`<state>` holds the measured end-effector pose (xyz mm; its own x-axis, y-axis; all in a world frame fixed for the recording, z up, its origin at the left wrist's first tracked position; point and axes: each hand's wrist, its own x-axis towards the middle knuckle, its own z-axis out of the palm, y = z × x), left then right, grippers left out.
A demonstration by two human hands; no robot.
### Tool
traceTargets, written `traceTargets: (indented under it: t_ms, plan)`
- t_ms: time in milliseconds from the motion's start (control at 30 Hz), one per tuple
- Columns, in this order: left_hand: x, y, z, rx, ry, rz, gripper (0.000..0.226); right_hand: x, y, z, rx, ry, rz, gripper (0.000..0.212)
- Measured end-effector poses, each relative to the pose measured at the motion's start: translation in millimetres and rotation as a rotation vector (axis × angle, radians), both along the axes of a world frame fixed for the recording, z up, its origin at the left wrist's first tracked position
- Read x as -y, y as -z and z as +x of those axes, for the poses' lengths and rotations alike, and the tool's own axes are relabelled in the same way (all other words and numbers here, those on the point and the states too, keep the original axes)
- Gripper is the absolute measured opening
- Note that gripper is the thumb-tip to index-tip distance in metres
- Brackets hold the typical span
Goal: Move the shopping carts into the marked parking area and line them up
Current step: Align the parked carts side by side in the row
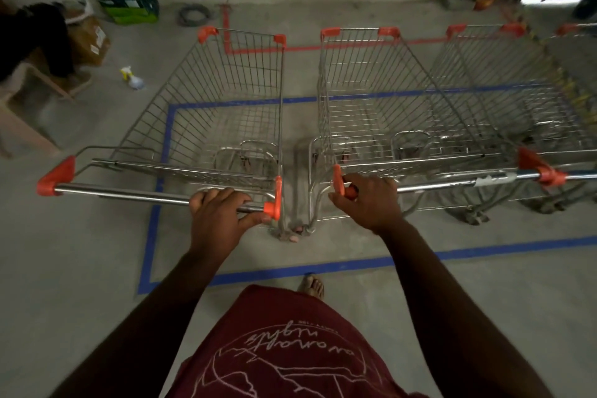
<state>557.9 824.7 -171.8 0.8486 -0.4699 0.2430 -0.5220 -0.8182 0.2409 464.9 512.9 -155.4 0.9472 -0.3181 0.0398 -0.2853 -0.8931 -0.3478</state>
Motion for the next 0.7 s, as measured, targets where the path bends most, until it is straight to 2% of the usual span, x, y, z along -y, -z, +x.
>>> traceTargets:
  t_ms: [200,333,500,700]
  plan:
    - [-1,0,15,-0.038,-0.006,0.049,0.075,-3,4,-4,0.063,0.025,-0.047,0.05]
    - [9,-1,33,-0.042,-0.028,0.063,0.071,-1,6,-4,0.065,0.02,-0.038,0.051]
    - [43,-5,55,-0.092,-0.04,0.04,0.069,0,6,-3,0.101,0.0,-0.025,0.039]
    - [58,-2,51,-0.081,-0.066,0.023,0.071,-3,14,3,0.115,0.017,-0.094,0.043]
